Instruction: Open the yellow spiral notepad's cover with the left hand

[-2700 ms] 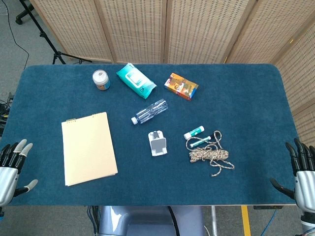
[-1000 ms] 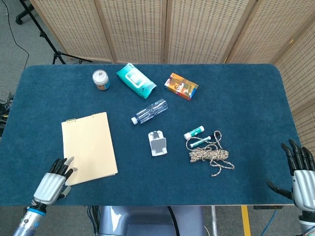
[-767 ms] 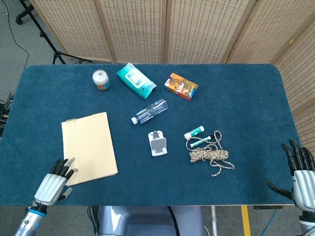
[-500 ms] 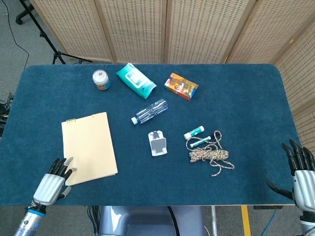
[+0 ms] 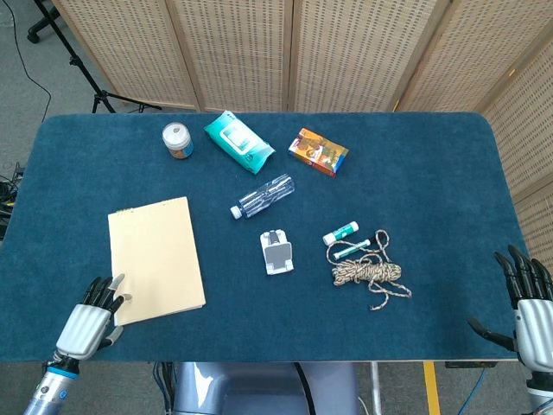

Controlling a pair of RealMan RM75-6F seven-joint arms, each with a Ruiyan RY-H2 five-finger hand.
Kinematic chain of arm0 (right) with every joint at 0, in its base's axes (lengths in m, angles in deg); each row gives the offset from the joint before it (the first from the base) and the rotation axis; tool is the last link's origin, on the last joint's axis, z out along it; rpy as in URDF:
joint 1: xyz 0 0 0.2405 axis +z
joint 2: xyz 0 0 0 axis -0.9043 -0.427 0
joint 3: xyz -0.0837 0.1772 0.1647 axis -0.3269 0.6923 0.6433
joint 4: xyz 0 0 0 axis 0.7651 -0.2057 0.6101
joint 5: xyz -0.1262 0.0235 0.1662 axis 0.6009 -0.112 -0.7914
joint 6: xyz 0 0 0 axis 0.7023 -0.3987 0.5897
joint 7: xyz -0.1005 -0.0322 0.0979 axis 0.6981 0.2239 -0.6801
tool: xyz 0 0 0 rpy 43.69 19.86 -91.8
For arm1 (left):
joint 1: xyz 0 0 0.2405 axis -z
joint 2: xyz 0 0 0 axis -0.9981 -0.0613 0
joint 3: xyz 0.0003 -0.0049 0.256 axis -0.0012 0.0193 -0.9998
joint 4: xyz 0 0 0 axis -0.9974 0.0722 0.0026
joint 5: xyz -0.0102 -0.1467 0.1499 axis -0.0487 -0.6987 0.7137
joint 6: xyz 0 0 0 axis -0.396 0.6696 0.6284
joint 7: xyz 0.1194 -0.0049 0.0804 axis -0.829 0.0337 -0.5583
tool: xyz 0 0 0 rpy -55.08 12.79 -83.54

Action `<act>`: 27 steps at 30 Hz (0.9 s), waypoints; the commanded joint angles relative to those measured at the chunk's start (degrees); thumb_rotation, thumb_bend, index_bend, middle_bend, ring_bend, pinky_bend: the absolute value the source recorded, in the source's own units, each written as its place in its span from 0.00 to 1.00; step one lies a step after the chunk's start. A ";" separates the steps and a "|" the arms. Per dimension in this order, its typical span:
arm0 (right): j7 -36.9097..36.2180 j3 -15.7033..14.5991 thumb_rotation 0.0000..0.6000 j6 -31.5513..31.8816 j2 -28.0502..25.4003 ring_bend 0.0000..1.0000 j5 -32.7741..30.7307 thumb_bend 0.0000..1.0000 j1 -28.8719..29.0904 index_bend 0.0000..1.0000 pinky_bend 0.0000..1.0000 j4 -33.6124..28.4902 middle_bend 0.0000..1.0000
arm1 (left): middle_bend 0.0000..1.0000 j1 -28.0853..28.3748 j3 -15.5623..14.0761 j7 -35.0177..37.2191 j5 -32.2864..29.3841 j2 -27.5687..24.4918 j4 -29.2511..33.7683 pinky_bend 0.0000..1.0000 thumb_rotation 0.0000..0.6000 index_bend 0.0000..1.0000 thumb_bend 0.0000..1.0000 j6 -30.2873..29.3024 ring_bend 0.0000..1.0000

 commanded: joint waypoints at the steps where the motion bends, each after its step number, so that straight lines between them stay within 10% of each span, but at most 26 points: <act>1: 0.03 -0.01 1.00 -0.06 0.00 0.00 -0.04 0.00 0.02 0.00 0.00 0.00 0.00 | 0.00 0.07 0.07 0.21 -0.20 0.11 -0.23 0.00 1.00 0.32 0.28 0.09 0.00; 27: -1.16 -0.27 1.00 -0.51 -0.66 0.00 -0.21 0.00 0.04 0.00 0.00 -0.52 0.00 | 0.00 0.39 0.00 2.52 -0.39 0.62 -1.34 0.00 1.00 0.55 0.48 -0.90 0.00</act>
